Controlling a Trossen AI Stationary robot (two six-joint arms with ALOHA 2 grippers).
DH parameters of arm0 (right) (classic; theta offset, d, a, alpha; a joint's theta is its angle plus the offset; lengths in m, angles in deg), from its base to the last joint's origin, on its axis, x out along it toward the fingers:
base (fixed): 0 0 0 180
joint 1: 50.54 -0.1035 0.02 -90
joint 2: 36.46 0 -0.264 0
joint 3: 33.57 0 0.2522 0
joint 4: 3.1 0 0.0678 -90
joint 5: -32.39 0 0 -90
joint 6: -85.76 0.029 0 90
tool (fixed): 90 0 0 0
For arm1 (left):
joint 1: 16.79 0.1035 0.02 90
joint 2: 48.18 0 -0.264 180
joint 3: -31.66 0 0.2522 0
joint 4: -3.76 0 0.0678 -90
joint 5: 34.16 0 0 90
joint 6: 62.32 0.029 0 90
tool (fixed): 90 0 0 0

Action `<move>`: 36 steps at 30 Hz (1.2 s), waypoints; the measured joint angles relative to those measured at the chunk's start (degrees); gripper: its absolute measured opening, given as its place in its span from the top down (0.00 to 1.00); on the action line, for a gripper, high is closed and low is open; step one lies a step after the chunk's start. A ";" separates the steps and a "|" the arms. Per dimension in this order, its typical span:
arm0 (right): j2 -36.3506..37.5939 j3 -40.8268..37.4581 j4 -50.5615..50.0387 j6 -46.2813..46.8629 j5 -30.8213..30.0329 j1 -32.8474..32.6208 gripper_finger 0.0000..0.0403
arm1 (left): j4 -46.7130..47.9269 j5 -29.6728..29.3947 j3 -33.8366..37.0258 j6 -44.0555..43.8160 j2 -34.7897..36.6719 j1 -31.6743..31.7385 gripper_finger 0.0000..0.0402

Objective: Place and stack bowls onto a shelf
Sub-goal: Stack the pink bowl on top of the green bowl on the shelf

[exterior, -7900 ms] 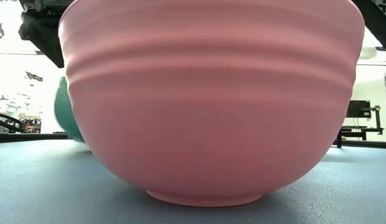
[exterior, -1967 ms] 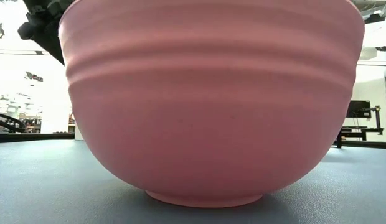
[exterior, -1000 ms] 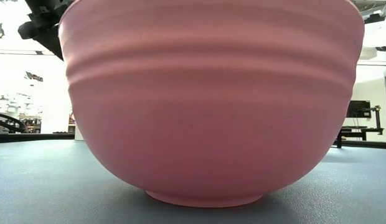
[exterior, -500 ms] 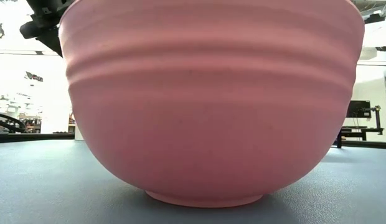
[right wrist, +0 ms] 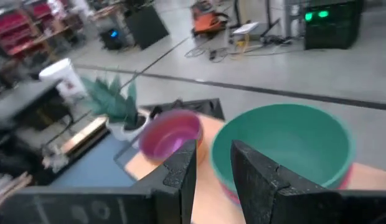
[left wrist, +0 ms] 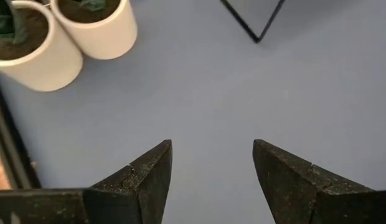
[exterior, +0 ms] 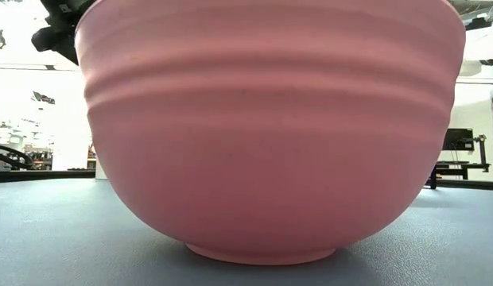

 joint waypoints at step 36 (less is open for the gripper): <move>-4.85 -5.42 17.78 -1.66 14.38 -11.91 0.69 | -19.34 17.50 0.02 26.40 0.51 20.98 0.48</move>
